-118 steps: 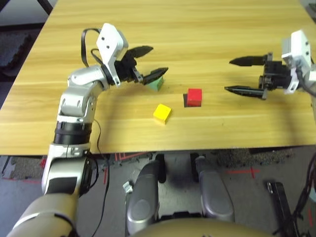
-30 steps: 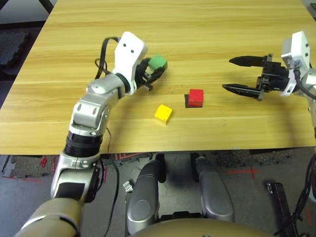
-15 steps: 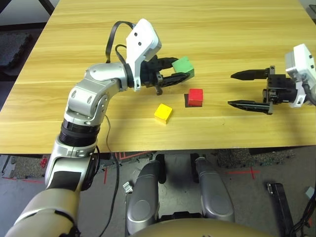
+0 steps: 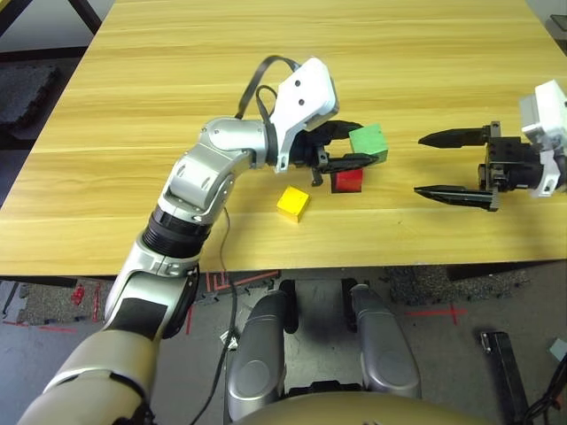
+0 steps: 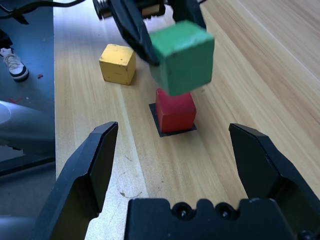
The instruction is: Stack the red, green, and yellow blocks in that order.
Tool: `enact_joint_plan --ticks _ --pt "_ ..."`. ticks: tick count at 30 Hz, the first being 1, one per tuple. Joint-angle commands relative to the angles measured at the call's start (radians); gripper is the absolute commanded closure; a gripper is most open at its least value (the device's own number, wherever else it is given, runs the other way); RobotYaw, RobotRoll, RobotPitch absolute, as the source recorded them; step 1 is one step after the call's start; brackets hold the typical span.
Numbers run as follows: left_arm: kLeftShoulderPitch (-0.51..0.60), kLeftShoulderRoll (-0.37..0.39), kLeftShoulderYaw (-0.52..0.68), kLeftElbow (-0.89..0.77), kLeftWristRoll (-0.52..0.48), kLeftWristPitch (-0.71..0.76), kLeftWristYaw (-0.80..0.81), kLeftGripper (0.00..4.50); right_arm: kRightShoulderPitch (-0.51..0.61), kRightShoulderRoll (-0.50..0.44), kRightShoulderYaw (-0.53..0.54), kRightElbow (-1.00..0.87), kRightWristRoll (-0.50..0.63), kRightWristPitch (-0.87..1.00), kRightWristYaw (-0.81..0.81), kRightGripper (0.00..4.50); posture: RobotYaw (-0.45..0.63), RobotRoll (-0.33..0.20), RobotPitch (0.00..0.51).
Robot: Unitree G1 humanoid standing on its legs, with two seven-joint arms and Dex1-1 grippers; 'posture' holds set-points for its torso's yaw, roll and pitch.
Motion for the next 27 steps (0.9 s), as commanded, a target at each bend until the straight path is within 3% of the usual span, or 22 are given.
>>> enact_joint_plan --ticks 1,10,27 --pt "-0.022 0.001 -0.023 0.083 0.044 -0.056 -0.033 2.48 0.005 -0.005 -0.015 -0.014 0.02 0.001 -0.003 0.0 0.19 0.065 0.272" --pt "-0.048 -0.012 -0.015 0.166 0.076 -0.116 -0.074 2.48 0.006 0.002 -0.013 -0.014 0.02 -0.005 -0.015 0.0 0.19 0.065 0.275" --pt "-0.008 -0.015 -0.017 0.134 0.073 -0.104 -0.126 2.48 -0.004 0.014 -0.004 -0.009 0.016 -0.012 -0.028 0.0 0.18 0.057 0.289"
